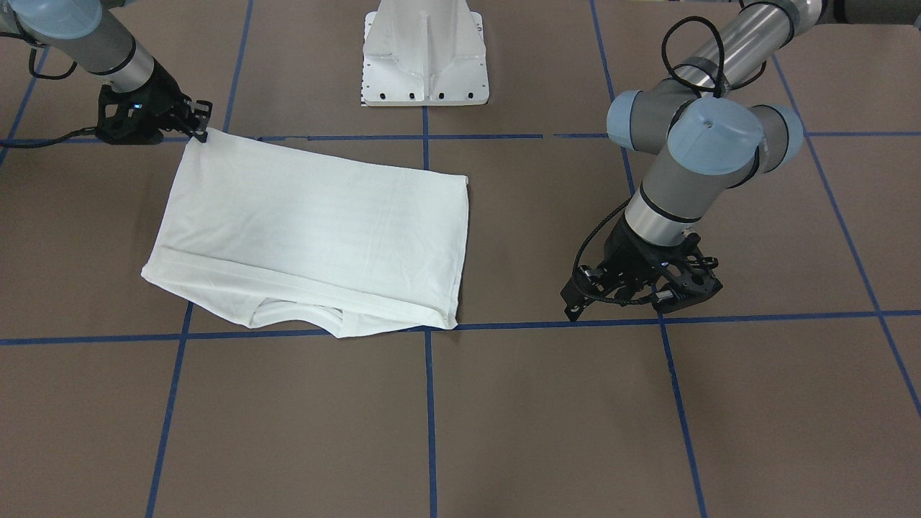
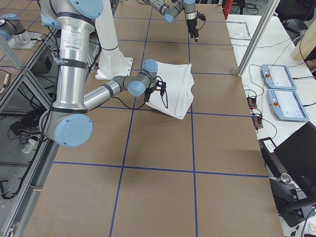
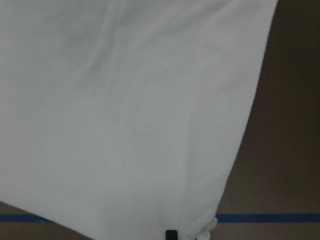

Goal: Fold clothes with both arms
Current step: 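Drag the folded shirt with the right gripper toward the robot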

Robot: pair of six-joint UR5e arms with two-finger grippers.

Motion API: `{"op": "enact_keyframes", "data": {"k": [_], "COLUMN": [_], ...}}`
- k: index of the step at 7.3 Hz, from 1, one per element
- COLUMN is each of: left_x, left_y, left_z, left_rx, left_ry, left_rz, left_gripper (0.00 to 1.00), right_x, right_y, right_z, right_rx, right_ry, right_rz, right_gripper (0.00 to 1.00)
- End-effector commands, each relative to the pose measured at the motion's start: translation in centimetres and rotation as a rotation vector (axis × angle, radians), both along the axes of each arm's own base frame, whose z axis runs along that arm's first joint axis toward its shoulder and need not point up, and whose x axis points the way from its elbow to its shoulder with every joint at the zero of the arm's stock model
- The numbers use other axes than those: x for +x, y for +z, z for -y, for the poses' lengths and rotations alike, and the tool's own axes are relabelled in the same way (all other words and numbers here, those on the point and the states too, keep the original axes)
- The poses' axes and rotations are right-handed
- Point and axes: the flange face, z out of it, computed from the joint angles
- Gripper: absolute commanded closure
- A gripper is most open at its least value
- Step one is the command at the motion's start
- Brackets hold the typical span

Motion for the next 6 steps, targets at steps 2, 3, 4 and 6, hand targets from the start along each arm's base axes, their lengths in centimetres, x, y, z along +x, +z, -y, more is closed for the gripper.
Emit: {"op": "enact_keyframes", "data": {"k": [2, 3, 4, 6], "left_x": [-0.6, -0.9, -1.0, -0.9], "left_y": [-1.0, -1.0, -1.1, -1.4], "left_z": [-0.6, -0.9, -1.0, -1.2], "left_rx": [0.023, 0.026, 0.029, 0.035], "left_ry": [-0.011, -0.011, -0.011, -0.005], "left_rz": [-0.011, -0.013, -0.017, -0.02], "left_gripper": [0.01, 0.01, 0.01, 0.0], "right_x": [-3.6, -4.9, -5.7, -6.5], "right_y": [0.0, -0.9, -1.1, -2.7], "right_z": [-9.5, -12.5, -14.9, -14.3], "right_rx": [-0.039, -0.086, -0.102, -0.101], "right_ry": [-0.261, -0.293, -0.339, -0.323], "right_rz": [-0.01, -0.022, -0.029, 0.01], "right_gripper": [1.0, 1.0, 1.0, 0.0]}}
